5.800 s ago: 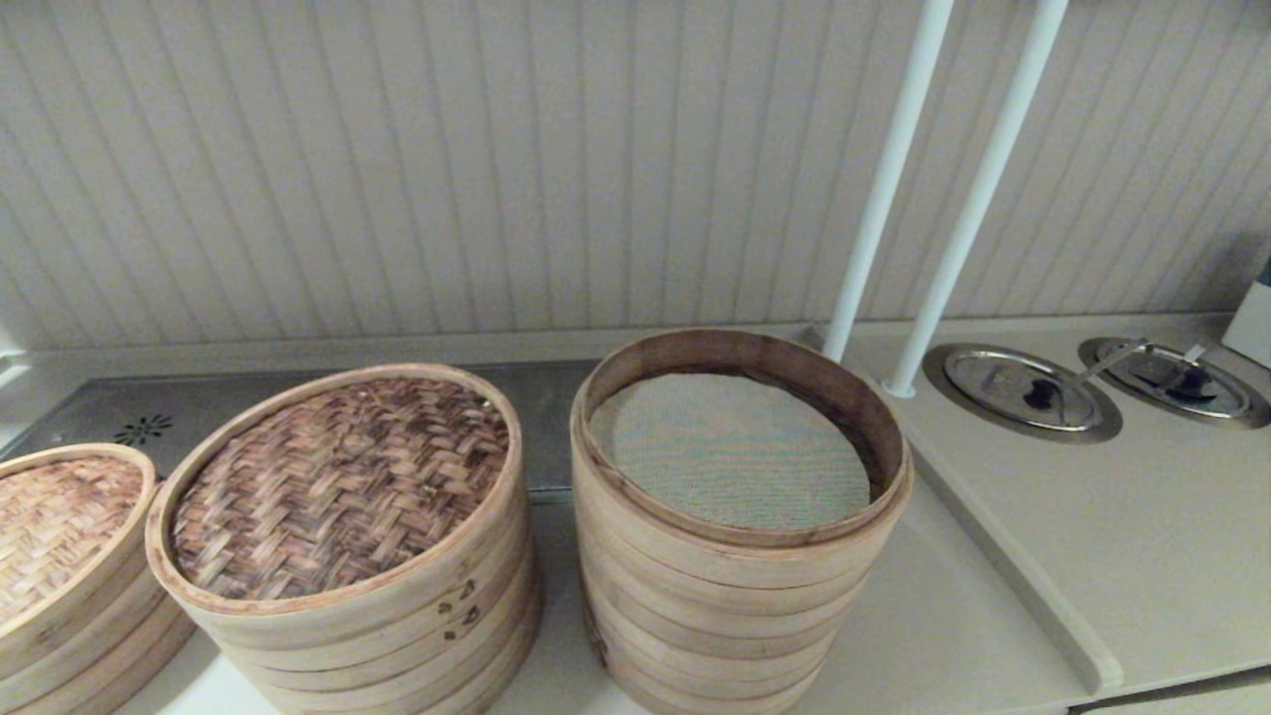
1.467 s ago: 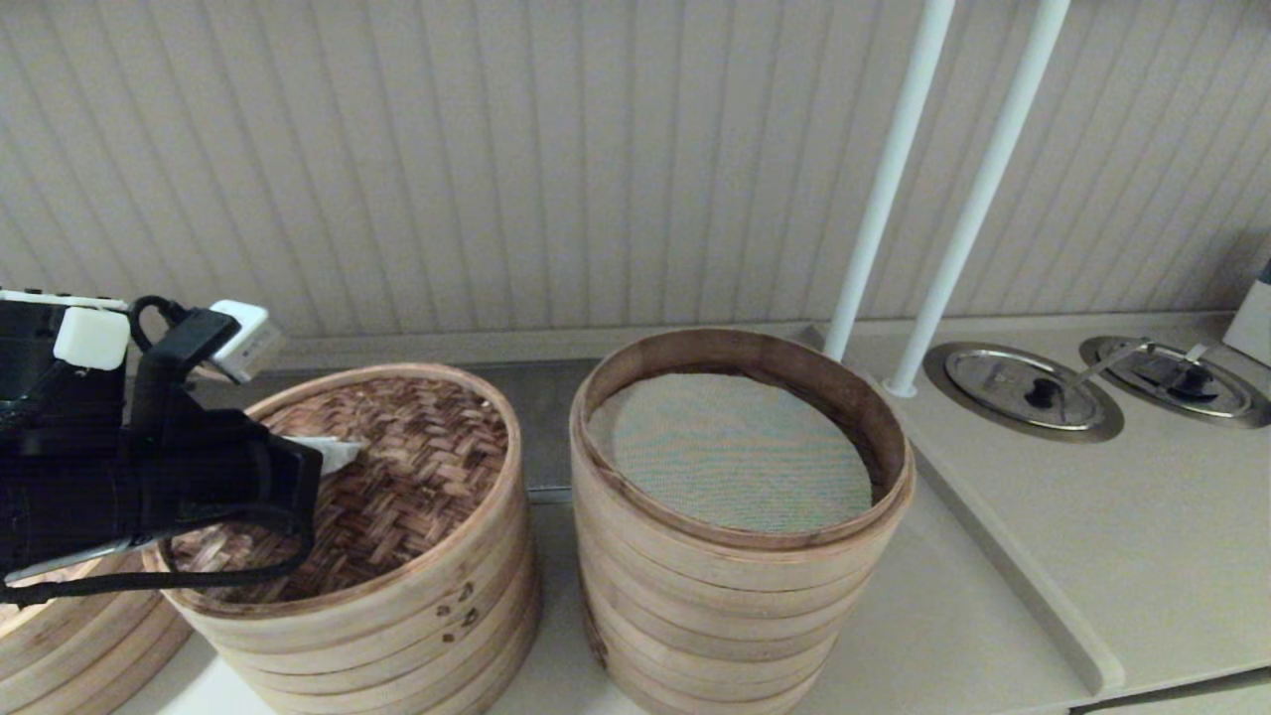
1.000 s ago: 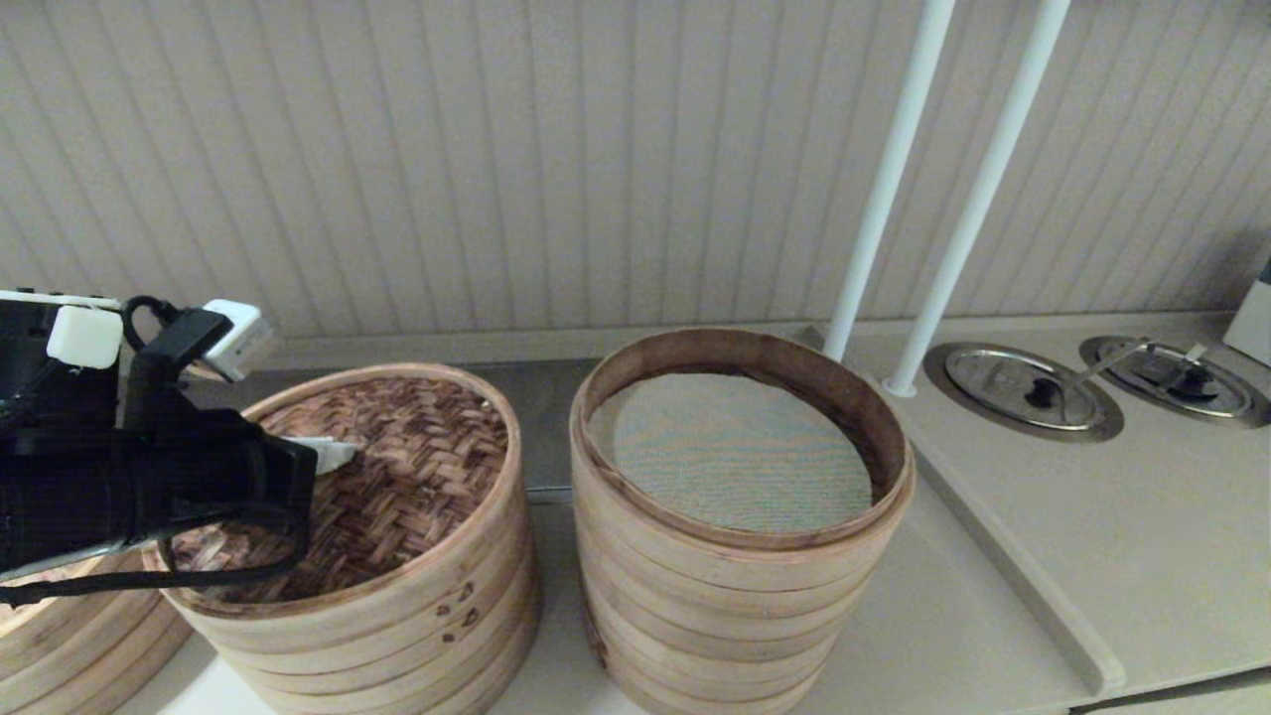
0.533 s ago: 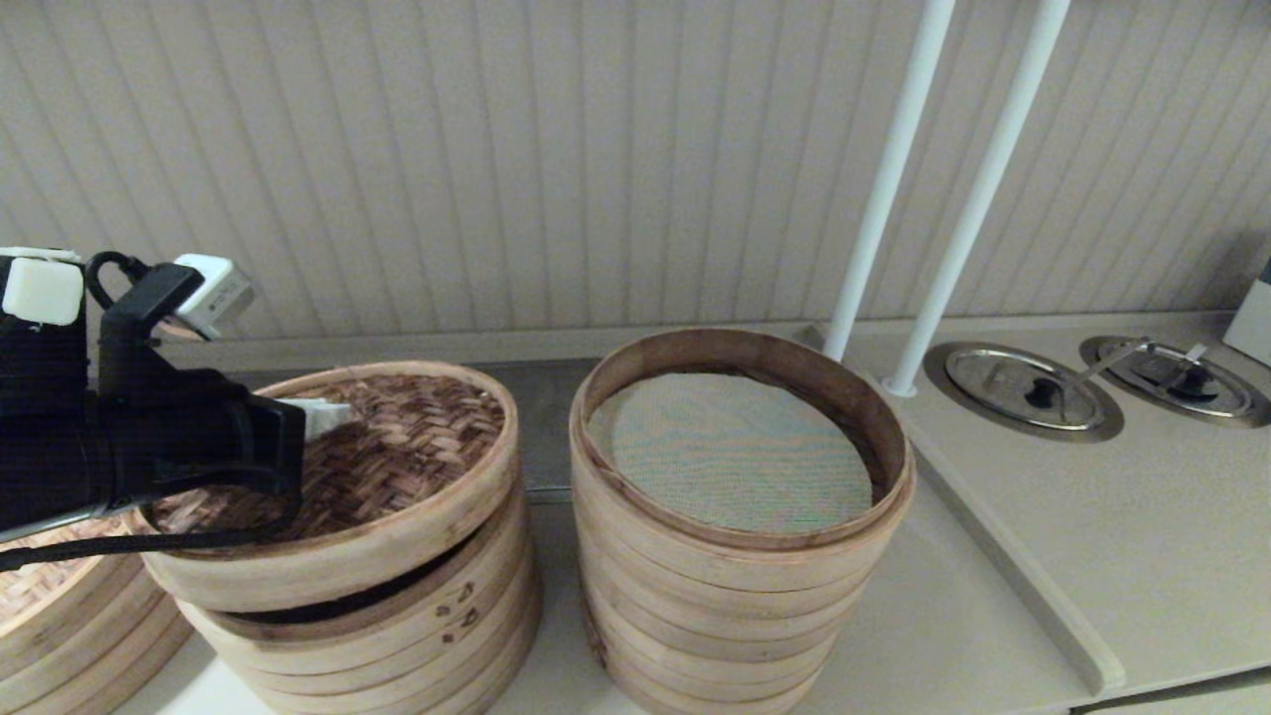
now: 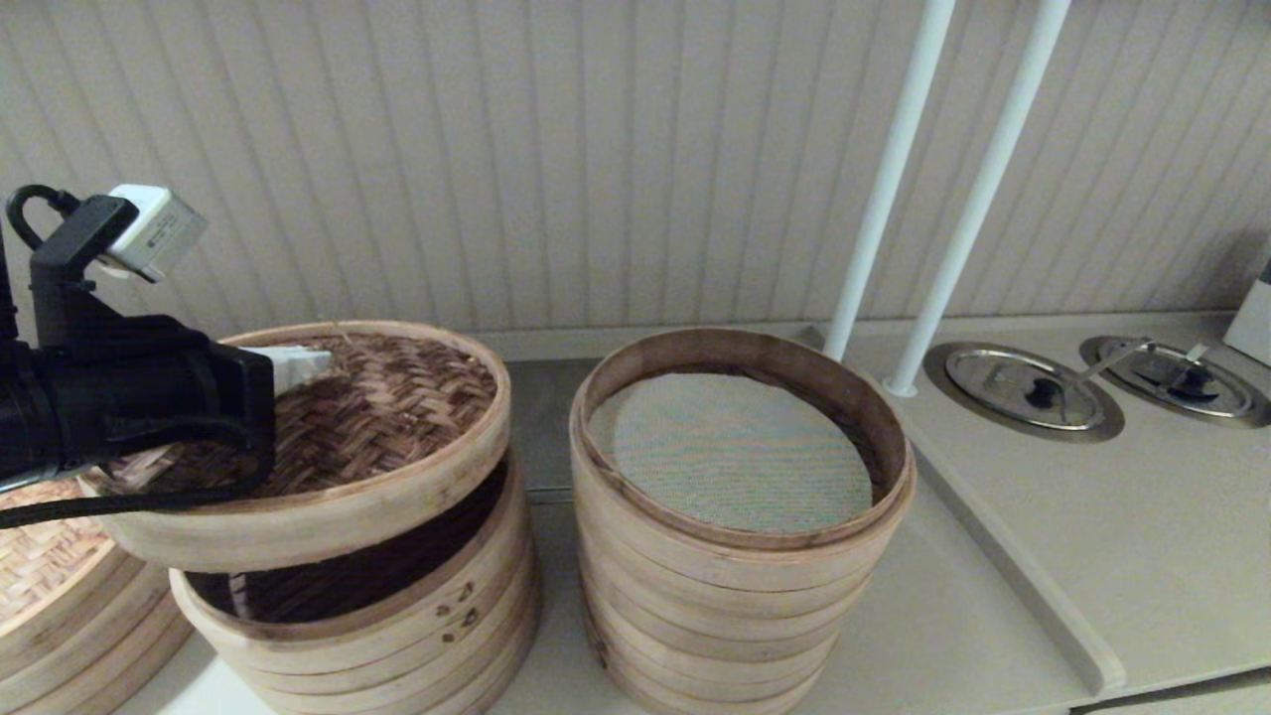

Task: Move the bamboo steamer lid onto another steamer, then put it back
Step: Put the steamer

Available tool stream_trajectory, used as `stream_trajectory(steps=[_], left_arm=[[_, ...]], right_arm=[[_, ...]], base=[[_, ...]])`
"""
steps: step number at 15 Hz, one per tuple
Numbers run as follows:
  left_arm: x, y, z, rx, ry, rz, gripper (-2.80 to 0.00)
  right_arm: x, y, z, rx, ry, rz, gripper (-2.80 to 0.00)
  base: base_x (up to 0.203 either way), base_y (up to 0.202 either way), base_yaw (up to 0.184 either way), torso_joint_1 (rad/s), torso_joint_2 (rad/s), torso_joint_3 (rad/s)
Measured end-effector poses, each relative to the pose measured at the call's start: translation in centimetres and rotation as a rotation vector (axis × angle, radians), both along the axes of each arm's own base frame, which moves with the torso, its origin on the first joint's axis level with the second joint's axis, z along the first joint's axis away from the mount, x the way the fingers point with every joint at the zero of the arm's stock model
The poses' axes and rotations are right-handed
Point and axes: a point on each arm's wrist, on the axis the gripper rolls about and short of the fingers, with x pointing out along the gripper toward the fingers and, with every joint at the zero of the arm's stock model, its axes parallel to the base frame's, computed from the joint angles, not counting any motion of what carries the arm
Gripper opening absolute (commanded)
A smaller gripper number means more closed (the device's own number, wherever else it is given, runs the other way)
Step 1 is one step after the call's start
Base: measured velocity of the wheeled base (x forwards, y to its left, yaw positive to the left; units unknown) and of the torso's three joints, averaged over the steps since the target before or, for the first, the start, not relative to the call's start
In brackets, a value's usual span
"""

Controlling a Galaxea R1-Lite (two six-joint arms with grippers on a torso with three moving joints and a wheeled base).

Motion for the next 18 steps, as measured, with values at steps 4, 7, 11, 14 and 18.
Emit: stream_trajectory(steps=[4, 7, 11, 14, 18], left_arm=[[-0.5, -1.0, 2.1, -0.017, -0.053, -0.049, -2.8], [-0.9, -2.1, 3.9, -0.02, -0.057, -0.098, -2.8], [-1.9, -4.7, 6.4, -0.024, -0.08, -0.192, -2.8], [-1.5, -7.3, 7.5, -0.016, -0.11, -0.207, -2.8], [-0.4, -12.0, 7.7, 0.003, -0.114, -0.236, -2.8]], right_arm=[[0.0, 0.0, 0.0, 0.0, 0.0, 0.0, -2.8], [0.0, 0.0, 0.0, 0.0, 0.0, -0.001, -2.8], [0.0, 0.0, 0.0, 0.0, 0.0, 0.0, -2.8], [0.0, 0.0, 0.0, 0.0, 0.0, -0.001, -2.8], [0.0, 0.0, 0.0, 0.0, 0.0, 0.0, -2.8]], base=[[0.0, 0.0, 0.0, 0.0, 0.0, 0.0], [0.0, 0.0, 0.0, 0.0, 0.0, 0.0], [0.0, 0.0, 0.0, 0.0, 0.0, 0.0], [0.0, 0.0, 0.0, 0.0, 0.0, 0.0], [0.0, 0.0, 0.0, 0.0, 0.0, 0.0]])
